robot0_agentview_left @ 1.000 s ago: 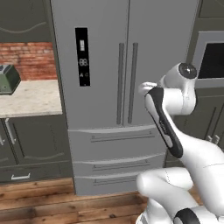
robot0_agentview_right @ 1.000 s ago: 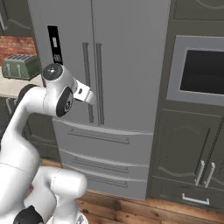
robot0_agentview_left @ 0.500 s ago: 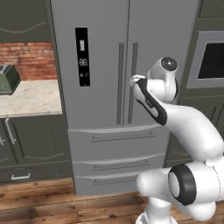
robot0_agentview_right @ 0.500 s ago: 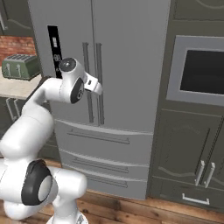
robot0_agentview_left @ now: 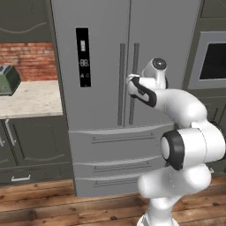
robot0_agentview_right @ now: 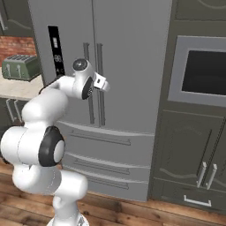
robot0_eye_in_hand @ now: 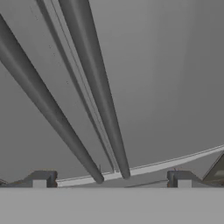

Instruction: Move the hot dog bun to the plate on the dining table and place the condiment next to that plate. Then navigate to the fridge and take the sausage and place it on the plate as well.

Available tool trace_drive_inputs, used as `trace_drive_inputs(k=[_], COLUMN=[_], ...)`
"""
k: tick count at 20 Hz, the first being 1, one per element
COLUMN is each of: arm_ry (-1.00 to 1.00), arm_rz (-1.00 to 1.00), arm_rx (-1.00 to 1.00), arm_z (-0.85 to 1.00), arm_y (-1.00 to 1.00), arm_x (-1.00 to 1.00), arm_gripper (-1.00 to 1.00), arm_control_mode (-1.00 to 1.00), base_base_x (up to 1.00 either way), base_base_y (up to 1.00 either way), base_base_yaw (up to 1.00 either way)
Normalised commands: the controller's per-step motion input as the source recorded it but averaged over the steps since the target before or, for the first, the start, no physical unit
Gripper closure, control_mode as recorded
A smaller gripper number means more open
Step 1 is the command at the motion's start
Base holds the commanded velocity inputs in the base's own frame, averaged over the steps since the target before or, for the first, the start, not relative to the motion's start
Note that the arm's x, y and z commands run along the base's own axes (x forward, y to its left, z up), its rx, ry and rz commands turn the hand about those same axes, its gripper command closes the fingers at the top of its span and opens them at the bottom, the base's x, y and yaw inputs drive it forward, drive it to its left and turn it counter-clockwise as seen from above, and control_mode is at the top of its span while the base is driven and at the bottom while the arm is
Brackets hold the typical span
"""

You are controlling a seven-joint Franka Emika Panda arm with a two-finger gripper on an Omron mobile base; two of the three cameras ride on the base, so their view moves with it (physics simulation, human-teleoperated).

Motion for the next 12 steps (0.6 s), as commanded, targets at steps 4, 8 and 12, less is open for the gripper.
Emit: trace_drive_inputs(k=[4, 8, 12], arm_ry=[0.01, 0.02, 0.01], arm_rz=[0.0, 0.0, 0.0], arm_rx=[0.0, 0.0, 0.0], arm_z=[-0.32, -0.27, -0.24], arm_y=[-0.08, -0.02, -0.01], arm_x=[0.7, 0.78, 0.72], arm_gripper=[-1.0, -1.0, -1.0], arm_control_mode=[-1.0, -1.0, -1.0], base_base_x=[0.0, 0.0, 0.0], base_base_y=[0.0, 0.0, 0.0], base_base_yaw=[0.0, 0.0, 0.0])
